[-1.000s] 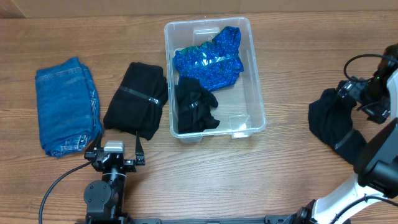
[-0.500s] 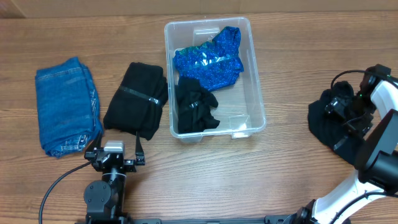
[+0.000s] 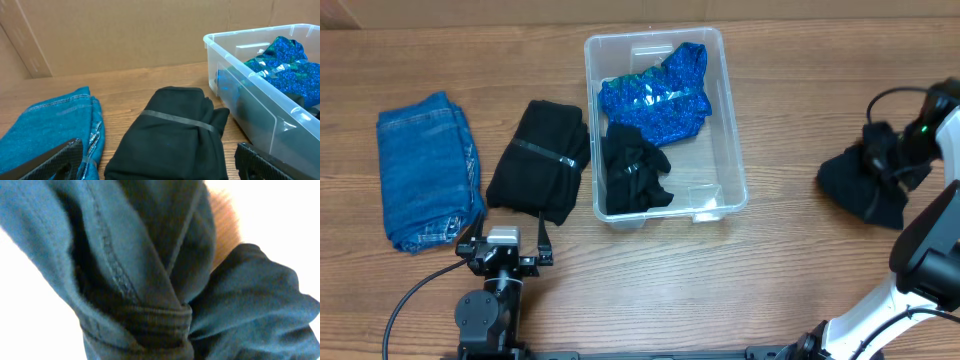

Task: Pack container
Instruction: 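Grasp the remaining black sock with the right gripper and lift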

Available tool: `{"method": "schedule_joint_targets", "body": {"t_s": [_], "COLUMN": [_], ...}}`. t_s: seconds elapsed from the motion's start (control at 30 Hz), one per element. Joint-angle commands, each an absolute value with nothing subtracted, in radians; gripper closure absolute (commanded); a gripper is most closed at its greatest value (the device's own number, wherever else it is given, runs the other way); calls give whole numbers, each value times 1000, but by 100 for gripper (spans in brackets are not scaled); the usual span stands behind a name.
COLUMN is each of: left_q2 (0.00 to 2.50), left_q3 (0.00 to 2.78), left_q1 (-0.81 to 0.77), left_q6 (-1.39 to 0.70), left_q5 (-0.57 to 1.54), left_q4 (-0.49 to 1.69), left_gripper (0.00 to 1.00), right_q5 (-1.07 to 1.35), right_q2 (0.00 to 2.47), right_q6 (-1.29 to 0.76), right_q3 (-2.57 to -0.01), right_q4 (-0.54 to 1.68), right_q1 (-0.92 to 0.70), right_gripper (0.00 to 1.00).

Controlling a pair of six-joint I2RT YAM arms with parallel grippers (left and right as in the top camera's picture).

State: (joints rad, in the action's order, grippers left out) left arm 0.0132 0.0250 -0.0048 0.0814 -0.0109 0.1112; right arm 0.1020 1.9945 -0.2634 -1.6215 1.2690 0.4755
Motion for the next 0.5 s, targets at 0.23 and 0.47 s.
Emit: {"method": "schedule_joint_targets", "body": {"t_s": [0.23, 0.47], "left_q2": [5, 5], "left_q3": [22, 22], "left_q1": [1, 1], "left_q6": [90, 90], "left_q5": [-3, -3], "left_q4": [111, 111], "left_gripper": [0, 0], "right_q5": [286, 291], "right_q2": [1795, 1633], "right_q6": [-127, -123], "right_q3": [-1939, -1950], "right_q4": [1531, 1514], "right_q1": [359, 18], "right_gripper": [96, 96]}}
